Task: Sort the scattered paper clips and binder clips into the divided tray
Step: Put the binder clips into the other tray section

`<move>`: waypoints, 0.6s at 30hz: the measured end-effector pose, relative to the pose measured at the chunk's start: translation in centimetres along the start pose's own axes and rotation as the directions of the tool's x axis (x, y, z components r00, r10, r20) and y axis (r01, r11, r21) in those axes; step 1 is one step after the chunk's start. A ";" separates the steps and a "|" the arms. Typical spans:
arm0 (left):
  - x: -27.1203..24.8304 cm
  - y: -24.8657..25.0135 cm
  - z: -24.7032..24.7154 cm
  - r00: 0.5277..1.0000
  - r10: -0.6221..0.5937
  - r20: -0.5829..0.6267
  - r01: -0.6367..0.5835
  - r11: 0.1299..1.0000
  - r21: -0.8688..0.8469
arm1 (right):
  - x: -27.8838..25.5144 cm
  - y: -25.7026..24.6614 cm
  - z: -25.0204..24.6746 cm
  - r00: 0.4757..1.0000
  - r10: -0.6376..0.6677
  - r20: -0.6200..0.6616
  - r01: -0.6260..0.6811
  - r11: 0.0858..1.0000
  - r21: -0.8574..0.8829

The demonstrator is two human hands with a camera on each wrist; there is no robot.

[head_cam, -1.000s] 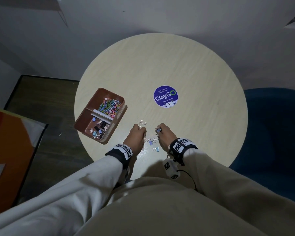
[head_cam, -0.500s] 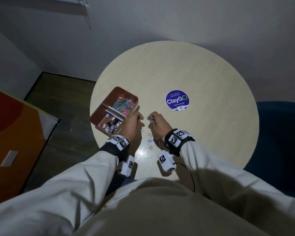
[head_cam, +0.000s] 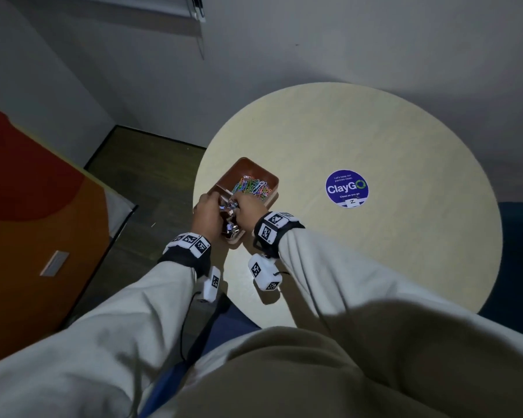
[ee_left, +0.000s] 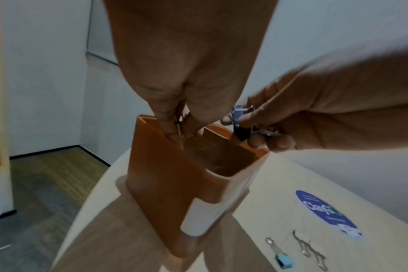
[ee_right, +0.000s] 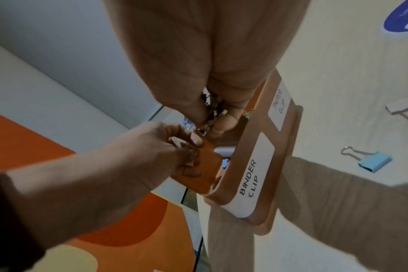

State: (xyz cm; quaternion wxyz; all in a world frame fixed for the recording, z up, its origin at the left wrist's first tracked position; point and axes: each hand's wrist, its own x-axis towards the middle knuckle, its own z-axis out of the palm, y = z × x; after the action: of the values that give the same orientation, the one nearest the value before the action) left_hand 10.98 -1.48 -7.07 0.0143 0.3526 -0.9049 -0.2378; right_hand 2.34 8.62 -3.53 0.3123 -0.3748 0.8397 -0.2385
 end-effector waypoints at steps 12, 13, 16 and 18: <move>1.3 -0.3 -0.7 0.980 -0.001 0.199 -0.013 0.998 0.067 | 0.7 -1.9 1.9 0.993 0.053 0.103 -0.021 0.956 -0.294; 1.3 -0.2 -0.8 0.981 -0.003 0.193 -0.012 0.997 0.072 | 0.7 -1.9 1.9 0.994 0.038 0.104 -0.003 0.948 -0.317; 0.9 -0.1 -1.2 0.989 0.022 0.147 -0.038 0.994 0.103 | 0.4 -2.1 1.4 0.993 0.025 0.119 0.015 0.945 -0.326; 0.6 0.0 -1.3 0.994 0.035 0.105 -0.046 0.994 0.102 | 0.2 -2.0 0.8 0.993 -0.007 0.118 0.040 0.960 -0.279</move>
State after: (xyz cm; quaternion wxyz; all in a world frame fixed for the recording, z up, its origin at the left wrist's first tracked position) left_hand 10.80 -2.41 -5.98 -0.0459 0.3219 -0.9226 -0.2076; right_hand 3.80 7.08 -2.90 0.3012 -0.4384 0.8411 -0.0987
